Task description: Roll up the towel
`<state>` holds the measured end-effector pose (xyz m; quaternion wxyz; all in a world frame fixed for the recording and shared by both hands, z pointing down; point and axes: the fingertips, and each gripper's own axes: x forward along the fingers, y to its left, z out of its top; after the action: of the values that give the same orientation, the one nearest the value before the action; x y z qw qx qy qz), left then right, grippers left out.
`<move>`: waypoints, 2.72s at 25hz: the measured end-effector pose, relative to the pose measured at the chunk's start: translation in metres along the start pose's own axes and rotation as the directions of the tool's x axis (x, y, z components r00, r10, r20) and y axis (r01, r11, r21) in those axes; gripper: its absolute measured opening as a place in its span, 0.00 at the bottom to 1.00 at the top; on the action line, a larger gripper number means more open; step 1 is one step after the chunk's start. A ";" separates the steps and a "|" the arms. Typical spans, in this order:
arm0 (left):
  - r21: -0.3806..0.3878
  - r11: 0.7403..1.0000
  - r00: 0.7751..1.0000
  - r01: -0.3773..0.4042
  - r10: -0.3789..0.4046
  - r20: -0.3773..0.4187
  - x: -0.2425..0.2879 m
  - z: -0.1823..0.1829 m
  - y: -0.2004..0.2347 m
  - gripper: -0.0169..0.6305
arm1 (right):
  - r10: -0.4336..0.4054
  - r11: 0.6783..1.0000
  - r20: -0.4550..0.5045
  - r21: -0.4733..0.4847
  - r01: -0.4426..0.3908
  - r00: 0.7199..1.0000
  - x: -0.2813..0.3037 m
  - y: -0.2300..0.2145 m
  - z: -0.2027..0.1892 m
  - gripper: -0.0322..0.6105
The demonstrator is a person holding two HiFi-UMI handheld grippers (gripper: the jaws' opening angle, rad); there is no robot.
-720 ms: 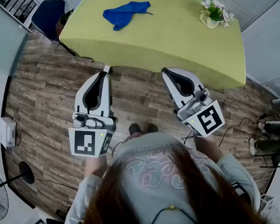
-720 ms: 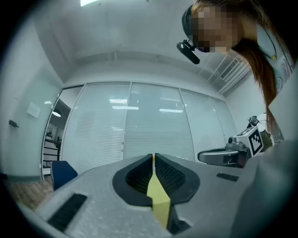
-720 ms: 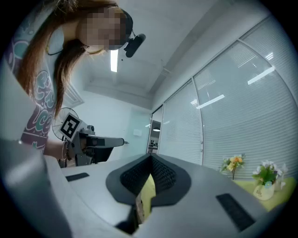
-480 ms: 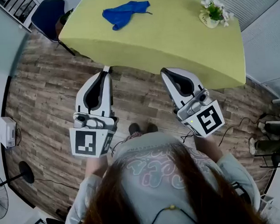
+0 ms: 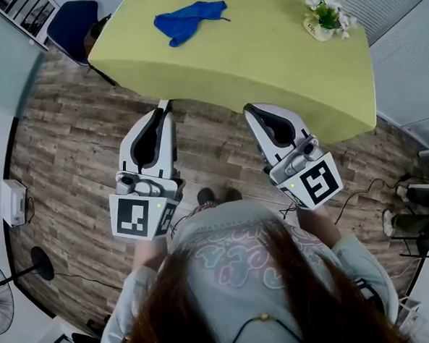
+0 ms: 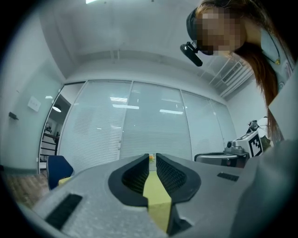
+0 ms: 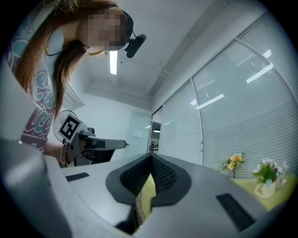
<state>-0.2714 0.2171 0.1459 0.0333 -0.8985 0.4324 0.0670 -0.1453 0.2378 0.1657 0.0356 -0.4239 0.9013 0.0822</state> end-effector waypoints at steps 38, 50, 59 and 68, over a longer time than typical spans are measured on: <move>-0.025 0.994 0.994 -0.104 0.105 0.022 0.047 -0.047 0.031 0.42 | -0.039 0.997 -0.009 0.072 0.039 0.999 0.013 -0.078 -0.050 0.47; -0.029 0.997 0.997 -0.066 0.067 0.043 0.175 -0.058 0.132 0.42 | -0.097 0.993 -0.011 0.072 0.098 0.995 0.121 -0.176 -0.076 0.47; -0.013 1.000 1.000 -0.017 0.017 0.021 0.261 -0.060 0.208 0.42 | -0.134 0.988 -0.025 0.073 0.135 0.991 0.207 -0.240 -0.084 0.47; -0.009 0.999 0.999 0.032 -0.032 -0.009 0.324 -0.077 0.261 0.42 | -0.177 0.981 -0.035 0.073 0.179 0.984 0.264 -0.288 -0.100 0.47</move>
<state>-0.2686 -0.2050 0.1732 0.0284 -0.9058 0.4178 0.0644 -0.0919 -0.1609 0.1952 0.0461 -0.5025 0.8625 0.0381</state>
